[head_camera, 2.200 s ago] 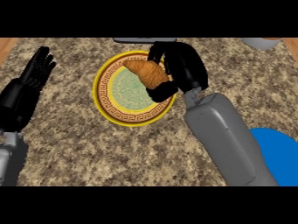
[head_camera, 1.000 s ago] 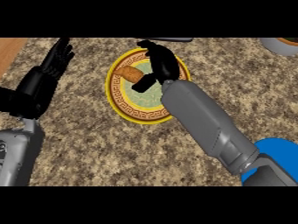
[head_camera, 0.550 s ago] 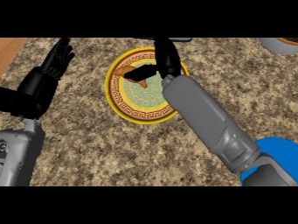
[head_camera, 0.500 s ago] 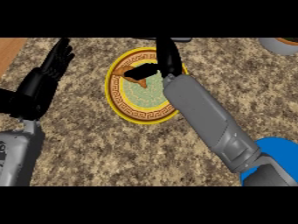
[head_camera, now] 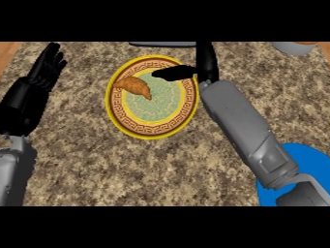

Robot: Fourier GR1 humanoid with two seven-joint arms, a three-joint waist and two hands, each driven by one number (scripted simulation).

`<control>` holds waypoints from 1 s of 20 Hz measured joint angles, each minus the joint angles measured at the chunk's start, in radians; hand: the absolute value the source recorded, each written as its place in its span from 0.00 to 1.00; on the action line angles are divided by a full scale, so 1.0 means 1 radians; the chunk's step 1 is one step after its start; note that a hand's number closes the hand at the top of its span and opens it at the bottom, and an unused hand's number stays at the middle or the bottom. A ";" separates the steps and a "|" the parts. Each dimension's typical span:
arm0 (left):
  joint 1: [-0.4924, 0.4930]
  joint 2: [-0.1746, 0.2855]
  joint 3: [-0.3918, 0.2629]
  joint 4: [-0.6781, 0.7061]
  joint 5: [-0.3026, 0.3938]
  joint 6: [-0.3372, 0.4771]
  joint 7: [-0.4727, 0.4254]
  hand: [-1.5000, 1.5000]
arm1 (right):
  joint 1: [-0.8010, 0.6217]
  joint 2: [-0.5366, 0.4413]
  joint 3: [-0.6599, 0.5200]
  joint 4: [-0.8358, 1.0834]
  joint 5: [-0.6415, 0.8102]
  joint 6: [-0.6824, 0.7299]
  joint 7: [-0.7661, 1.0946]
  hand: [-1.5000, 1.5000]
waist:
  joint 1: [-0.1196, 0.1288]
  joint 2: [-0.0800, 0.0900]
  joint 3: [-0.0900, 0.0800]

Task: Pick the croissant from the plate and place it in the plate

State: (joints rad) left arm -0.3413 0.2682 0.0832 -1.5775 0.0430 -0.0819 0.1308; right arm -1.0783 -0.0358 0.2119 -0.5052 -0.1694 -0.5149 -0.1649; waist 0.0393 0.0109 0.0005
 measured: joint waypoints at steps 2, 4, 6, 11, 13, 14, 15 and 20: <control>0.022 0.006 0.012 -0.012 0.007 -0.005 -0.002 0.50 | 0.023 -0.032 -0.030 -0.007 -0.018 0.046 -0.035 0.00 | -0.010 -0.003 0.000; 0.052 0.003 0.014 -0.018 0.002 -0.007 -0.018 0.50 | 0.062 -0.061 -0.046 -0.016 -0.023 0.090 -0.073 0.00 | -0.018 -0.005 0.000; 0.050 0.014 0.028 -0.019 0.009 -0.015 -0.010 0.50 | 0.088 -0.101 -0.063 -0.019 -0.028 0.144 -0.103 0.00 | -0.023 -0.006 0.000; 0.040 0.008 0.033 0.002 -0.004 -0.013 -0.021 0.50 | 0.148 -0.179 -0.094 -0.031 -0.022 0.248 -0.160 0.00 | -0.032 -0.008 0.000; 0.047 0.005 0.032 -0.015 -0.007 -0.011 -0.008 0.50 | 0.178 -0.206 -0.100 -0.046 -0.013 0.278 -0.171 0.00 | -0.033 -0.009 0.000; 0.050 0.003 0.028 -0.032 -0.009 -0.008 0.007 0.50 | 0.191 -0.225 -0.105 -0.051 -0.012 0.299 -0.173 0.00 | -0.033 -0.010 0.000; 0.055 -0.003 0.026 -0.031 -0.013 -0.006 0.001 0.50 | 0.201 -0.247 -0.113 -0.054 -0.013 0.325 -0.181 0.00 | -0.034 -0.010 0.000; 0.058 0.000 0.040 -0.038 -0.004 -0.020 0.006 0.50 | 0.271 -0.313 -0.139 -0.102 0.000 0.396 -0.204 0.00 | -0.037 -0.011 0.000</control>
State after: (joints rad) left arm -0.2832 0.2678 0.1236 -1.6153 0.0388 -0.1019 0.1366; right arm -0.8071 -0.3492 0.0732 -0.6074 -0.1695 -0.1187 -0.3691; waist 0.0027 0.0004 0.0002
